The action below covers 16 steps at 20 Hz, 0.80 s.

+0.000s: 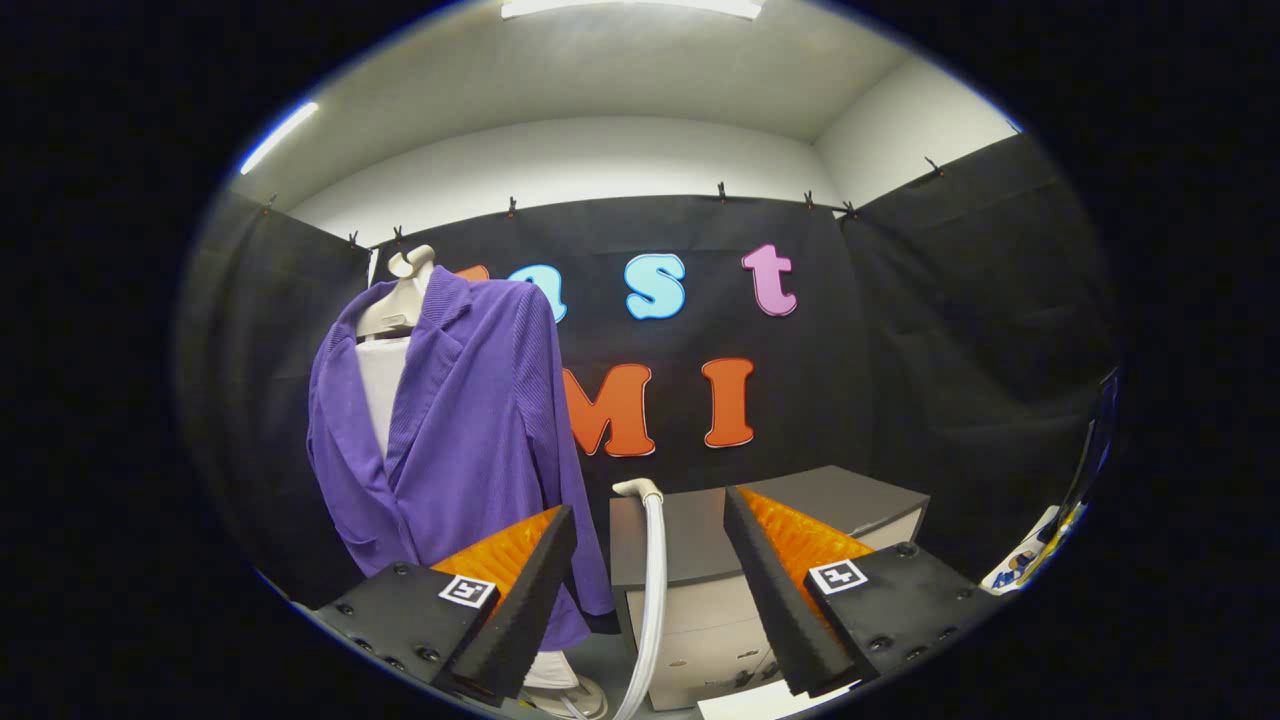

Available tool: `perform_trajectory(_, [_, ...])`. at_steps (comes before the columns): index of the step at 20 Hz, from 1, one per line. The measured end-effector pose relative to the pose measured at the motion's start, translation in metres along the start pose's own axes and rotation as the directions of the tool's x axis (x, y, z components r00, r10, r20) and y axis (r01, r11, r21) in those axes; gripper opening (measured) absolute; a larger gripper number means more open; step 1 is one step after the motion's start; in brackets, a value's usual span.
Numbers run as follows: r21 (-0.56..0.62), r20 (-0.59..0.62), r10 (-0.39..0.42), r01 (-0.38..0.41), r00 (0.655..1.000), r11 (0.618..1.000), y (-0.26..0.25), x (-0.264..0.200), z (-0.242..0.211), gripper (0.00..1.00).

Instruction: Iron the clothes twice with a garment steamer, once on the left side and once on the right side.

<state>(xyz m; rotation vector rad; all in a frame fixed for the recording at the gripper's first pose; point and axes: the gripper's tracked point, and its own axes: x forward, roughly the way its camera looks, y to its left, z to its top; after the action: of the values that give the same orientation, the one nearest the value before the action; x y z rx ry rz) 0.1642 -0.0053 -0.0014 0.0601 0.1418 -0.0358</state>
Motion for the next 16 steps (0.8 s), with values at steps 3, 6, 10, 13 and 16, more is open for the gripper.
perform_trajectory(3, [0.097, -0.062, 0.031, -0.025, 0.998, 0.995, 0.003, 0.066, 0.008, 0.99])
perform_trajectory(6, [0.097, -0.107, 0.052, -0.042, 0.993, 0.994, 0.007, 0.132, 0.016, 0.98])
perform_trajectory(10, [0.015, -0.223, 0.046, -0.044, 0.974, 0.999, 0.009, 0.218, -0.001, 0.97])
perform_trajectory(13, [-0.045, -0.355, 0.03, -0.049, 0.934, 0.998, 0.007, 0.28, -0.045, 0.98])
perform_trajectory(16, [-0.031, -0.488, 0.028, -0.05, 0.873, 0.998, 0.004, 0.324, -0.093, 0.98])
